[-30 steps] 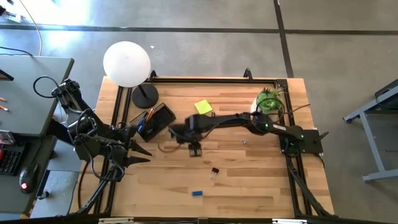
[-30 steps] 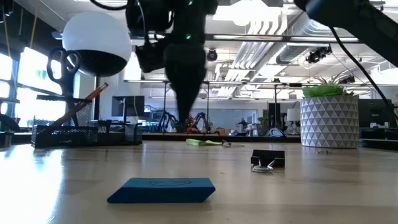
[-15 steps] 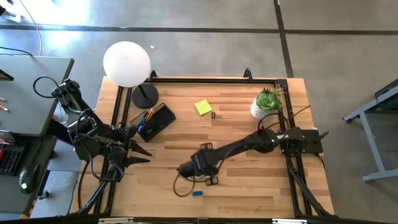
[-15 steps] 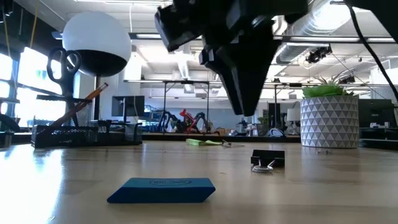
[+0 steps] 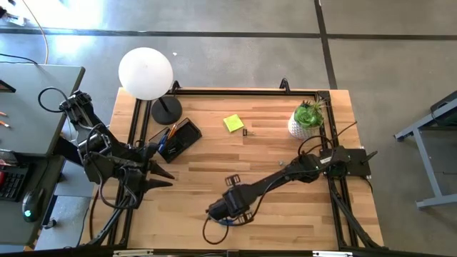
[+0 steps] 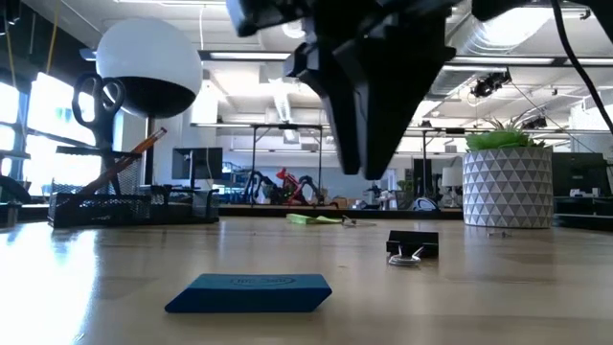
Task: Pick and place office supplies into organizer
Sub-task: Put the bottom black binder clip into the black mesh desk organizer
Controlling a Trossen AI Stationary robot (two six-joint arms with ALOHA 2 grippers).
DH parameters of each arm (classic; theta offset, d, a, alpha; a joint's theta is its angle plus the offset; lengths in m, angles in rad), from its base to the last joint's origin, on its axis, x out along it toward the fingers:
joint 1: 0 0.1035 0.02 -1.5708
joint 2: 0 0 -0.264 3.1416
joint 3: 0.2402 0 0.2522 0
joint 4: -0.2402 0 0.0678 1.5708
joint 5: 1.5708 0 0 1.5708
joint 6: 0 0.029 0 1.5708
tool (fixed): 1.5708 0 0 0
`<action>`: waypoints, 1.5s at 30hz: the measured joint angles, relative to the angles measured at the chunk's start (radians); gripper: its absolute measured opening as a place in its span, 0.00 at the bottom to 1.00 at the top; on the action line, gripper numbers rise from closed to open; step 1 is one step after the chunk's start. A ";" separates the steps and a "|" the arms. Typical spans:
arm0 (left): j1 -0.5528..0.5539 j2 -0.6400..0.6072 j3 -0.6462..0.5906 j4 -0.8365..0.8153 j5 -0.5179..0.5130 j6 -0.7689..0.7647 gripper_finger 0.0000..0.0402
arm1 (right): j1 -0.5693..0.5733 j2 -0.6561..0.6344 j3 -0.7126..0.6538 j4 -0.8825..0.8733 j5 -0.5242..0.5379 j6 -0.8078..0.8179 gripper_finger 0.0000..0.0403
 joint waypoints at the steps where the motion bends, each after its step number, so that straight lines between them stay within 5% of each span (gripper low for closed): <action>1: 0.000 0.000 0.000 -0.003 0.000 -0.013 0.20 | -0.003 0.000 0.000 -0.025 0.011 0.008 0.33; 10: 0.000 0.000 0.000 -0.087 -0.003 -0.127 0.20 | -0.031 -0.076 0.000 -0.004 -0.083 0.001 0.33; 25: 0.000 0.000 0.000 -0.099 0.015 -0.040 0.20 | -0.047 -0.172 -0.060 0.060 0.021 0.020 0.33; 30: 0.000 0.000 0.000 -0.110 0.014 -0.021 0.20 | -0.103 -0.302 -0.289 0.172 -0.008 0.033 0.33; 39: 0.000 0.000 0.000 -0.052 0.012 0.011 0.20 | -0.077 -0.630 -0.841 0.635 -0.055 0.183 0.33; 45: 0.000 0.000 0.000 -0.013 0.012 0.011 0.20 | -0.034 -0.685 -1.042 0.795 -0.079 0.069 0.34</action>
